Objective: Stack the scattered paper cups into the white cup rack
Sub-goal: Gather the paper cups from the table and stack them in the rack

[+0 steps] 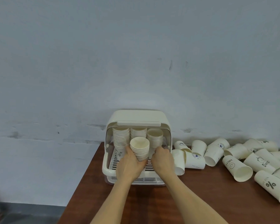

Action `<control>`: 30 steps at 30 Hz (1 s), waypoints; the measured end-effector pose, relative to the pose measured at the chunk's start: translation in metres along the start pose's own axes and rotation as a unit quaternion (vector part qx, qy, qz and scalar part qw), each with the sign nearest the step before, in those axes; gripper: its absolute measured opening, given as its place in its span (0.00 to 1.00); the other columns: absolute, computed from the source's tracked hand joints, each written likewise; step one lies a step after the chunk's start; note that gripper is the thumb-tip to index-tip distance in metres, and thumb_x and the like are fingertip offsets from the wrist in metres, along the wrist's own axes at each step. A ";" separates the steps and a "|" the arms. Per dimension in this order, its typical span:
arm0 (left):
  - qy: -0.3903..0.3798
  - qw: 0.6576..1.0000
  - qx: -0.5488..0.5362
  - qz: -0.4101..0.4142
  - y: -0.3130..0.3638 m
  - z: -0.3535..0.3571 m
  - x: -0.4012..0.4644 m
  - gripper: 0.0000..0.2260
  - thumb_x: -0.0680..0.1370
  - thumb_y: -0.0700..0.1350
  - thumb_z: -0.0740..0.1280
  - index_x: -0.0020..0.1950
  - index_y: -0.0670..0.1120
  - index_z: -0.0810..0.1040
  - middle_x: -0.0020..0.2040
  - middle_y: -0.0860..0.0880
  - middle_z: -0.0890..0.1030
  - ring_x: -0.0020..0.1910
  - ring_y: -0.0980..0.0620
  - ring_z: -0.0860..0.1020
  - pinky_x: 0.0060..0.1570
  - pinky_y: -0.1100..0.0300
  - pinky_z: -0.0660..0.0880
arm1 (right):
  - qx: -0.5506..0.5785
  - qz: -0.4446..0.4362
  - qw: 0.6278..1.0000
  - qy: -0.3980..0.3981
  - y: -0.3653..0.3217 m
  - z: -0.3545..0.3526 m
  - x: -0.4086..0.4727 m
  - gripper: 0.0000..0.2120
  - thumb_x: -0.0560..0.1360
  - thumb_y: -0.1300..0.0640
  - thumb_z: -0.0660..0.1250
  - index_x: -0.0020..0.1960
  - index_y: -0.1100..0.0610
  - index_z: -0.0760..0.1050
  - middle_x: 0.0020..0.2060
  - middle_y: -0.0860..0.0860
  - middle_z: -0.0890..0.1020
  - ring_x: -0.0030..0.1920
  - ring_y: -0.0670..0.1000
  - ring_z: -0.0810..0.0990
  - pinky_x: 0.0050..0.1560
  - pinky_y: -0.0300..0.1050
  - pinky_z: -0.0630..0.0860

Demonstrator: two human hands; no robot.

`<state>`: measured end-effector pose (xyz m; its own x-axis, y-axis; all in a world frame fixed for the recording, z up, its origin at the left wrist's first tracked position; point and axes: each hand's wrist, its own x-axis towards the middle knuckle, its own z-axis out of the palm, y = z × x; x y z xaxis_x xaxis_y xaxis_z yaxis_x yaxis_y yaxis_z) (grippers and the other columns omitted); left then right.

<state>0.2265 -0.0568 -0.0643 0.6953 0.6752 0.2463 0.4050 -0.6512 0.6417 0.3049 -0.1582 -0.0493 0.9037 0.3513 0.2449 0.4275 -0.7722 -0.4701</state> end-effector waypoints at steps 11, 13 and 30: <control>-0.053 0.997 -0.035 0.039 0.046 0.017 -0.003 0.38 0.64 0.59 0.74 0.65 0.45 0.62 0.55 0.47 0.80 0.53 0.44 0.80 0.46 0.52 0.78 | -0.052 -0.079 0.995 0.041 0.038 -0.025 -0.024 0.18 0.74 0.63 0.57 0.63 0.57 0.71 0.52 0.54 0.77 0.56 0.55 0.71 0.53 0.47 0.70; -0.055 0.997 -0.049 0.036 0.050 0.020 -0.005 0.38 0.64 0.57 0.75 0.66 0.45 0.60 0.54 0.46 0.81 0.52 0.44 0.80 0.48 0.49 0.78 | -0.064 -0.083 0.994 0.041 0.042 -0.029 -0.026 0.15 0.75 0.63 0.58 0.60 0.57 0.73 0.51 0.54 0.77 0.56 0.55 0.71 0.51 0.47 0.71; 0.012 0.997 0.050 0.053 0.061 0.012 -0.044 0.31 0.71 0.51 0.67 0.71 0.42 0.61 0.62 0.43 0.71 0.59 0.43 0.73 0.58 0.51 0.72 | -0.269 -0.075 0.960 -0.004 0.117 -0.045 -0.009 0.16 0.63 0.63 0.71 0.51 0.58 0.78 0.37 0.56 0.80 0.42 0.58 0.78 0.38 0.50 0.75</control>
<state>0.2272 -0.1306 -0.0446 0.7229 0.6088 0.3268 0.3887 -0.7493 0.5361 0.3460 -0.2751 -0.0681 0.8342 0.4819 0.2681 0.4802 -0.8738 0.0764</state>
